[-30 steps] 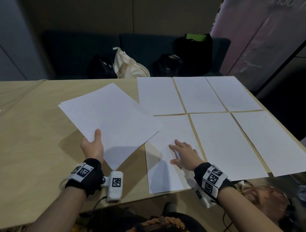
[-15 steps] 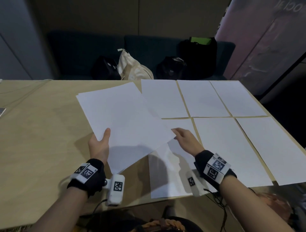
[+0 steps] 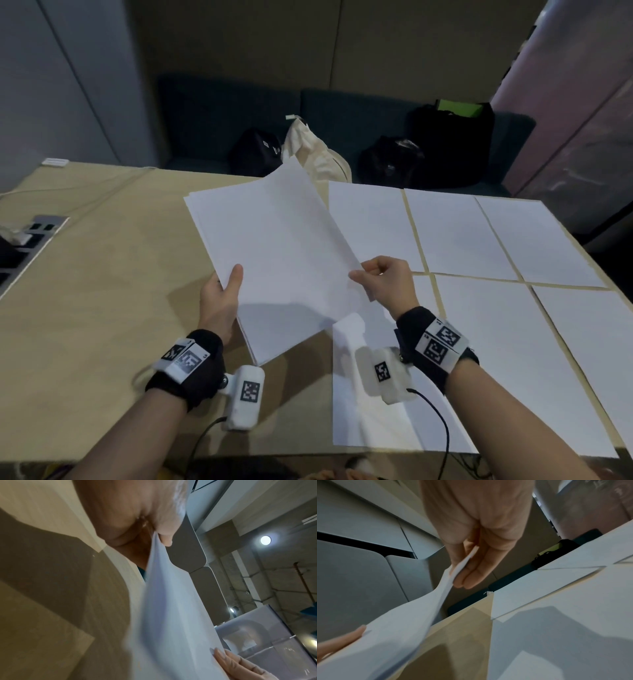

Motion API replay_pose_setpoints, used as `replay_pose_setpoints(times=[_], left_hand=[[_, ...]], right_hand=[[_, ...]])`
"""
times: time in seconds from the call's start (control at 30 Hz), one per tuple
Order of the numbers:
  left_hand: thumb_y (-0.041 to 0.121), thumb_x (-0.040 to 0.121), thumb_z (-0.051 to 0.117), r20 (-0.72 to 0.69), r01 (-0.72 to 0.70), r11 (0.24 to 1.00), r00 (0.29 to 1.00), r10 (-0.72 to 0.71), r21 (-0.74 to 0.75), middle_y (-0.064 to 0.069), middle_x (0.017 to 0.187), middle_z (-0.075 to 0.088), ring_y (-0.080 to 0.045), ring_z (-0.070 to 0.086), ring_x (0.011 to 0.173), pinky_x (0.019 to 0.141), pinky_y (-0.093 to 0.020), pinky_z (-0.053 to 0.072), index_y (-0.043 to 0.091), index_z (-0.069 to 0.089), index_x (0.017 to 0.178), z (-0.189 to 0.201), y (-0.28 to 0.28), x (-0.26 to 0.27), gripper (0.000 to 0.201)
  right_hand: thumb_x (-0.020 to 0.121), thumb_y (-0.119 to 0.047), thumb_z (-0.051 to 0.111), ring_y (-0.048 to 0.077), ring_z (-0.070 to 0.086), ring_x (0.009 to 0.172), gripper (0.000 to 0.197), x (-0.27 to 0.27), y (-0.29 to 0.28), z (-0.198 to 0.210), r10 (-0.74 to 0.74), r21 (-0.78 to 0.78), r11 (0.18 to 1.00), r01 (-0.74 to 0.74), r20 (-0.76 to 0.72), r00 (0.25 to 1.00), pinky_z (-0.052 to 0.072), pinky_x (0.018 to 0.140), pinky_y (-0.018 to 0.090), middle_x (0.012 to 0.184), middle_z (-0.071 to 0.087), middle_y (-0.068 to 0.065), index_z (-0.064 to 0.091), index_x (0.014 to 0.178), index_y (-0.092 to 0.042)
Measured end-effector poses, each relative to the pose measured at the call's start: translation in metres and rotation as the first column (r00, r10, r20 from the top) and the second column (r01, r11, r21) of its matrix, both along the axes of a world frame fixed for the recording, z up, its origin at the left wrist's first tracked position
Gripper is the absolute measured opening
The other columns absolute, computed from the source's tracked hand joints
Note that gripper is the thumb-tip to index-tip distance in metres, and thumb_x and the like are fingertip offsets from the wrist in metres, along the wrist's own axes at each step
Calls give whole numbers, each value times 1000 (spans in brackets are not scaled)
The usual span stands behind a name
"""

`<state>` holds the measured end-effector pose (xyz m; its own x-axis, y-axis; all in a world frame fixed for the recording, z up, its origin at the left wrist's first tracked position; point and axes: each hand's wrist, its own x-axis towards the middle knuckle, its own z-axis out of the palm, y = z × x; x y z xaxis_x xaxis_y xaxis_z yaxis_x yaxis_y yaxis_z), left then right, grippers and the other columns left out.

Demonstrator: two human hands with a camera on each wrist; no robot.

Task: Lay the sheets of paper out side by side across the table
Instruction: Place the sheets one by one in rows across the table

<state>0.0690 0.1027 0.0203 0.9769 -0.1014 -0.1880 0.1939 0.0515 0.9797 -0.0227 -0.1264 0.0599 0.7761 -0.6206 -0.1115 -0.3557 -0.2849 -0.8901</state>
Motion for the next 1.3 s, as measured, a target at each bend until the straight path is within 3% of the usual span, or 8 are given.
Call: replay_pose_setpoints(times=[0.23,0.5,0.63,0.8,0.93,1.1,1.2,1.3], left_hand=[[20,94,53,-59,-29,1000,998,29,-8,-13,120,65,-31,61,113,101,-49,45,1,56,121,-2,9,14,32],[22,92,57,-119,-76,997,990,75,-1,-8,113,66,-28,62,107,95,-42,49,6,57,117,-2,10,28,30],[26,90,60,-144,-93,996,985,90,-9,-7,115,67,-28,63,108,97,-46,48,10,59,114,-4,10,36,28],[24,92,57,-152,-105,994,983,101,-22,-6,109,64,-27,61,103,94,-40,48,13,58,107,-1,10,46,19],[22,93,55,-155,-134,991,979,130,-20,-7,107,62,-25,59,98,86,-35,46,7,57,111,1,10,52,23],[19,94,54,-146,-179,984,973,178,10,-7,108,61,-22,57,97,85,-32,44,1,56,119,-2,15,58,31],[18,94,54,-141,-228,973,963,229,24,-6,110,61,-20,56,100,85,-29,43,0,55,121,-1,22,62,33],[19,94,53,-144,-293,956,945,293,21,2,92,61,-19,55,98,70,-22,45,-1,55,120,1,29,66,33]], right_hand=[[83,-9,67,17,54,49,23,27,4,-2,-11,-18,1000,12,87,996,44,47,25,58,58,0,58,64,-19],[93,-17,53,16,44,47,34,51,6,3,27,-86,996,-24,27,999,38,51,24,51,48,3,46,59,-15],[94,-18,49,19,41,48,42,61,3,5,34,-112,993,-34,-5,999,38,55,28,48,45,6,41,54,-11],[92,-16,54,21,46,46,35,73,0,4,6,-85,996,-5,16,1000,45,63,28,46,51,12,61,62,2],[89,-12,60,20,54,61,17,83,-2,5,-16,-103,994,23,71,997,44,58,15,69,64,15,71,87,1],[93,-16,51,7,47,35,16,96,-3,1,-59,-75,995,63,47,997,40,50,26,55,51,3,55,79,-9],[95,-18,46,15,49,45,19,105,-3,0,-109,-32,993,110,40,993,45,51,30,61,50,2,49,78,-10],[97,-21,43,19,54,39,23,116,-5,-6,-149,26,988,149,-20,989,47,39,21,68,49,3,47,79,-7]])
